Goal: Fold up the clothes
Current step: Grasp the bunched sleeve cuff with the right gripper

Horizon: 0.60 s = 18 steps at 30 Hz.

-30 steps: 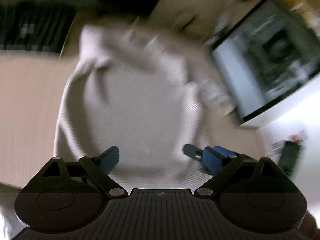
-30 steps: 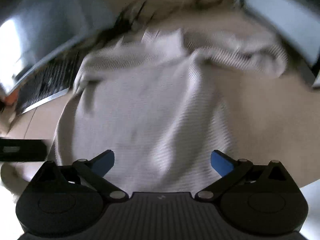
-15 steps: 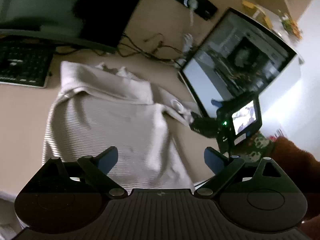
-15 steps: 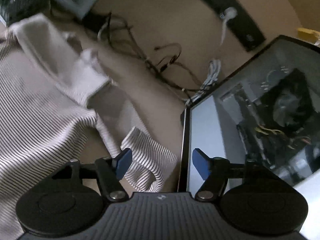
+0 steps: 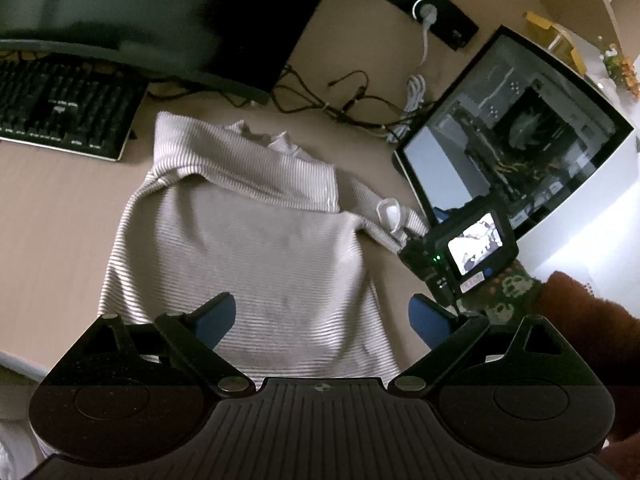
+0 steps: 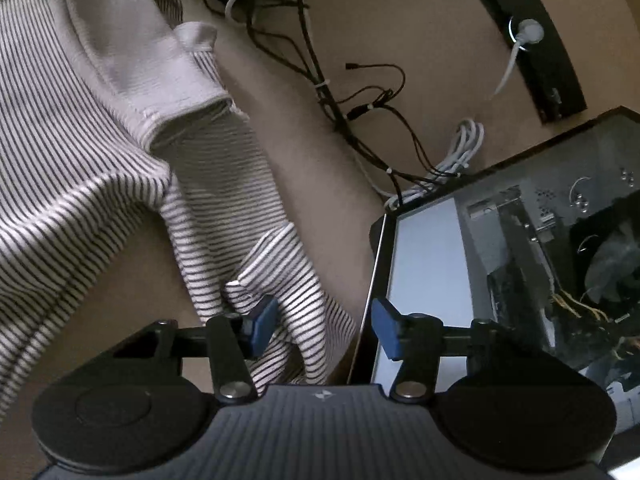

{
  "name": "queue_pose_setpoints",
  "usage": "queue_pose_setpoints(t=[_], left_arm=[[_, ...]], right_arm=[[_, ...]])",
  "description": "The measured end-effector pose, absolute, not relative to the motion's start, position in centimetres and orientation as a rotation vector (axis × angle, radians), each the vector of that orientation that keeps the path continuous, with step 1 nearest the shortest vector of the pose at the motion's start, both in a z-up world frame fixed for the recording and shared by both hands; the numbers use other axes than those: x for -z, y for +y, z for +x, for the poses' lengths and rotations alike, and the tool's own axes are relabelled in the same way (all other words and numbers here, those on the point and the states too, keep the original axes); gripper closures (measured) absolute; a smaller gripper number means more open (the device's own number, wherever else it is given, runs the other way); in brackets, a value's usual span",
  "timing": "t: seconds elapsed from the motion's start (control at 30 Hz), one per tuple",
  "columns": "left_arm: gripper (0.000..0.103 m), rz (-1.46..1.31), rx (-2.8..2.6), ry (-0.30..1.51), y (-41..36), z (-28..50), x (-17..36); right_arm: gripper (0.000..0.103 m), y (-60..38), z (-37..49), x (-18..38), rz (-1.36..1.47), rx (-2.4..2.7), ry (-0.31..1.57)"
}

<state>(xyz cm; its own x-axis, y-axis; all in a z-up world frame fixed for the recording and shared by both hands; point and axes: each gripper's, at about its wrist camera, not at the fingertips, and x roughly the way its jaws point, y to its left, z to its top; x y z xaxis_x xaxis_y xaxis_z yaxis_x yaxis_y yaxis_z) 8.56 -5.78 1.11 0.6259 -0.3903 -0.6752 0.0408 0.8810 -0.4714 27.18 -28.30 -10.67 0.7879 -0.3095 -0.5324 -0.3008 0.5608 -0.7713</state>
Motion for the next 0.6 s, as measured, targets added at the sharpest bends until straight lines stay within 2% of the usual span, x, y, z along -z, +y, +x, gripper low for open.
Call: queue_pose_setpoints(t=[0.03, 0.07, 0.13, 0.37, 0.6], left_arm=[[0.006, -0.438, 0.256, 0.872, -5.9, 8.6, -1.0], [0.006, -0.436, 0.254, 0.88, -6.0, 8.7, -1.0], [0.006, -0.432, 0.255, 0.891, -6.1, 8.9, -0.9], [0.006, -0.424, 0.293, 0.917, -6.6, 9.5, -0.5], [0.006, -0.387, 0.373, 0.927, -7.8, 10.2, -0.6]], right_arm=[[0.056, -28.6, 27.3, 10.8, -0.989, 0.007, 0.698], [0.071, -28.8, 27.4, 10.8, -0.972, 0.006, 0.705], [0.084, -29.5, 27.8, 10.2, -0.905, 0.008, 0.721], [0.099, -31.9, 28.3, 4.2, -0.596, 0.087, 0.672], [0.1, -34.6, 28.1, -3.1, -0.27, 0.13, 0.593]])
